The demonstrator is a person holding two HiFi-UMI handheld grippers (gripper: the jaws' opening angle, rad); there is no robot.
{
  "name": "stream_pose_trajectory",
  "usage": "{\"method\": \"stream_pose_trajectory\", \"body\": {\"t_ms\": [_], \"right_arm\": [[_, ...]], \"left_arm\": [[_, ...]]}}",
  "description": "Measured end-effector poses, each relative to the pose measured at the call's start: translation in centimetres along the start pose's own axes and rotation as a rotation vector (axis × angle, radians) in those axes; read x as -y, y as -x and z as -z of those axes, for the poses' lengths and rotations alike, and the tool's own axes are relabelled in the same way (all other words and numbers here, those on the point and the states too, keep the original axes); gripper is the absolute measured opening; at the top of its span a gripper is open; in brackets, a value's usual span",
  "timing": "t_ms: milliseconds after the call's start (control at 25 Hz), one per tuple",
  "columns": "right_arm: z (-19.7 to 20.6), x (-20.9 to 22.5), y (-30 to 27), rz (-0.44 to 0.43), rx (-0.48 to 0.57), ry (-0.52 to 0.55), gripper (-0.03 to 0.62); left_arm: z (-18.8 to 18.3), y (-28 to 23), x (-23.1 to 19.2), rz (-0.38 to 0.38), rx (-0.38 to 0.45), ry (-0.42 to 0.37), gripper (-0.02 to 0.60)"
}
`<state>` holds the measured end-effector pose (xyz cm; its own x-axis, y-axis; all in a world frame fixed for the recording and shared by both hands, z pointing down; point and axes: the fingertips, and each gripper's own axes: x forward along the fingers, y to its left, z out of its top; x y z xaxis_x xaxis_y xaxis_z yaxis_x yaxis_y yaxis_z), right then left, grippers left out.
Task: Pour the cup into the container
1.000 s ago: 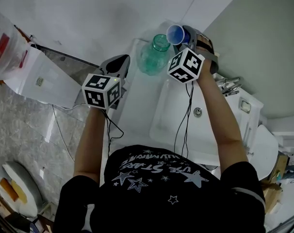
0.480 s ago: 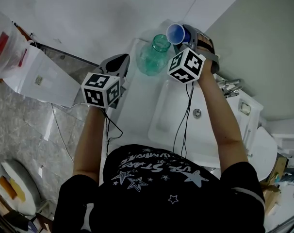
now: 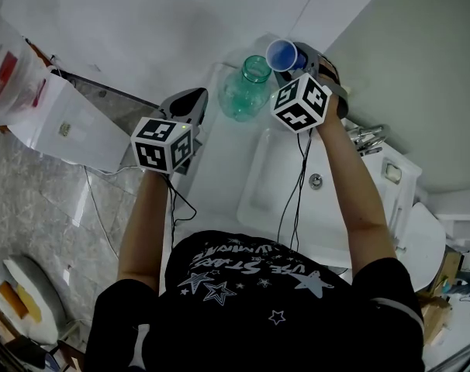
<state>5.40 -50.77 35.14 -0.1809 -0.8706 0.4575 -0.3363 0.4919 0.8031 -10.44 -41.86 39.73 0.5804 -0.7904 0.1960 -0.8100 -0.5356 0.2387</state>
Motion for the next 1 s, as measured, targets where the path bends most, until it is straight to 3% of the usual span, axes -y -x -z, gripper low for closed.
{"method": "stream_pose_trajectory", "body": {"t_ms": [560,1000], "right_arm": [[0.4,-0.1,3.3,-0.077,0.060,-0.299,0.278],[1.1,-3.2,7.6,-0.124,0.158,-0.439,0.279]], "left_arm": [[0.3,2.6,1.6,-0.008,-0.005,-0.016,0.011],[1.7,5.6,4.3,-0.024,-0.011,-0.008,0.011]]}}
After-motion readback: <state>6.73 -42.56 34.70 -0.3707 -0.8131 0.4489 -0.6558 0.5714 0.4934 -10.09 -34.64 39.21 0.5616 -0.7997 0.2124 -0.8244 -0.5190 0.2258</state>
